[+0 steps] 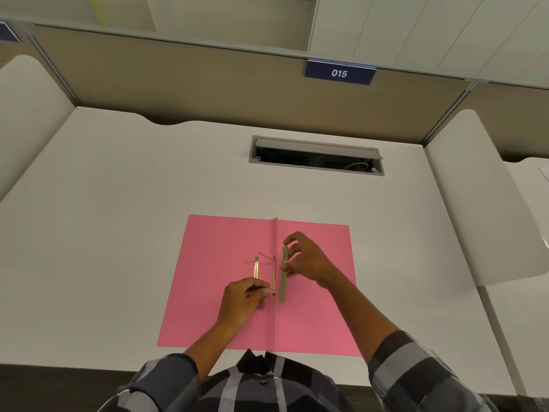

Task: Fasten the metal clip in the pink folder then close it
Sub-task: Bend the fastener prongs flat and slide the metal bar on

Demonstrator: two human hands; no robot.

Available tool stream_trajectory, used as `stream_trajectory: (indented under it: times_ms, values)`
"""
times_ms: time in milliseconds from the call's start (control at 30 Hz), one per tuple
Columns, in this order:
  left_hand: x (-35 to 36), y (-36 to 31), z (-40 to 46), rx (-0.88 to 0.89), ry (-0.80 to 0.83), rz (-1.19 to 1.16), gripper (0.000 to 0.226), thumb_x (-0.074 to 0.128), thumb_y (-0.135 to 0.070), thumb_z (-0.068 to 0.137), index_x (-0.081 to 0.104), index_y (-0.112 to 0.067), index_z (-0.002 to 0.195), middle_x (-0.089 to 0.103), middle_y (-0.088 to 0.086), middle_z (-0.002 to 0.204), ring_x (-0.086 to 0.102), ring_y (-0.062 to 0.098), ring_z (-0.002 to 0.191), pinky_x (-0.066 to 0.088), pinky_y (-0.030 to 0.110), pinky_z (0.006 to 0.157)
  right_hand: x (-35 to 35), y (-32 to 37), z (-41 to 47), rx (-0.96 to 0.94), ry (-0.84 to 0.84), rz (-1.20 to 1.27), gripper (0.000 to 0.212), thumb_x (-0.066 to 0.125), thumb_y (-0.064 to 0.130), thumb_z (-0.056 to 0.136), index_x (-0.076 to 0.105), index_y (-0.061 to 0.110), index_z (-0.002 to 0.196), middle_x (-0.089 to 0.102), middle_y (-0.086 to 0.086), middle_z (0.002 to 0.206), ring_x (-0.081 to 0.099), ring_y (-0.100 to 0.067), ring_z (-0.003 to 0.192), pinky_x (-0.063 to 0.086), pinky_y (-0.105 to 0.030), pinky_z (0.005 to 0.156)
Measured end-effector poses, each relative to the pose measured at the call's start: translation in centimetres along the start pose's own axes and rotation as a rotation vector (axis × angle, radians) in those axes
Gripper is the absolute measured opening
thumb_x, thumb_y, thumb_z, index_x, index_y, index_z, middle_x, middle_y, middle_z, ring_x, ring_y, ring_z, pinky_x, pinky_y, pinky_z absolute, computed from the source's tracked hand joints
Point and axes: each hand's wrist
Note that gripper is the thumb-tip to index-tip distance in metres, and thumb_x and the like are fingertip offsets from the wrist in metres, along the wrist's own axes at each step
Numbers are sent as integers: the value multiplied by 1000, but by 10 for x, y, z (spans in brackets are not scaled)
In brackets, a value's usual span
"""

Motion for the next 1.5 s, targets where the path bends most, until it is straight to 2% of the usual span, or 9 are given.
stream_trajectory:
  times_ms: [100, 200, 500, 767, 933, 1167, 1267, 1400, 1500]
  values:
    - [2, -2, 2, 5, 1, 0, 17, 78, -1, 88, 83, -13, 98, 82, -1, 83, 78, 19, 77, 64, 28, 78, 7, 9, 0, -26, 38, 110, 57, 80, -14, 77, 56, 11, 122, 63, -18, 99, 72, -25, 71, 67, -47, 72]
    - [2, -3, 3, 17, -10, 24, 22, 80, -3, 87, 83, -23, 96, 82, -11, 85, 76, 9, 83, 58, 18, 79, 14, 16, 1, -54, 59, 141, 56, 80, -11, 79, 59, 13, 125, 64, -18, 99, 74, -27, 74, 67, -53, 76]
    - [2, 0, 4, 40, -3, 58, 21, 78, -3, 89, 84, -16, 104, 82, -5, 95, 74, 3, 87, 55, 13, 81, 25, 15, 2, -54, 38, 98, 57, 80, -11, 80, 62, 12, 130, 63, -30, 110, 71, -23, 72, 67, -36, 68]
    - [1, 0, 4, 47, -3, 32, 22, 79, -1, 86, 84, -17, 101, 82, -10, 92, 75, 4, 87, 55, 12, 81, 30, 17, 2, -79, -20, 76, 59, 79, -10, 82, 61, 12, 133, 64, -20, 110, 70, -17, 67, 66, -28, 66]
    - [1, -2, 3, 44, 1, 14, 26, 79, -2, 87, 83, -25, 97, 83, -8, 93, 77, 12, 87, 59, 19, 84, 30, 17, 4, -88, -48, 41, 61, 80, -9, 81, 62, 13, 134, 64, -13, 106, 69, -21, 71, 68, -38, 71]
    - [-1, -3, 5, 9, 3, 33, 34, 79, 3, 86, 79, -31, 90, 79, -17, 83, 75, 0, 82, 56, 11, 76, 34, 15, 3, -99, -68, 35, 62, 81, -7, 81, 64, 17, 135, 66, -9, 104, 68, -17, 68, 64, -25, 65]
    - [-5, -6, 14, -18, -6, 23, 27, 73, 3, 91, 79, -23, 95, 80, -3, 88, 78, 12, 81, 61, 20, 74, 36, 12, 1, -103, -86, 27, 62, 79, -9, 82, 65, 17, 136, 66, -13, 110, 67, -20, 70, 65, -26, 66]
    - [-7, -19, 31, -77, -66, -57, 24, 64, 3, 98, 74, -6, 117, 78, 13, 96, 78, 29, 80, 61, 26, 60, 39, 10, 2, -108, -112, 11, 62, 76, -12, 83, 65, 18, 137, 62, -14, 117, 65, -24, 75, 67, -41, 75]
    - [-5, -30, 42, -102, -76, -98, 36, 61, 6, 99, 67, -7, 132, 76, 14, 109, 77, 34, 90, 65, 34, 68, 41, 10, 4, -121, -120, -4, 63, 73, -13, 85, 65, 21, 137, 60, -10, 117, 63, -23, 74, 66, -49, 74]
Point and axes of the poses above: each hand's wrist, its own z-axis towards the middle knuckle, its own x-axis out of the palm, y = z × x
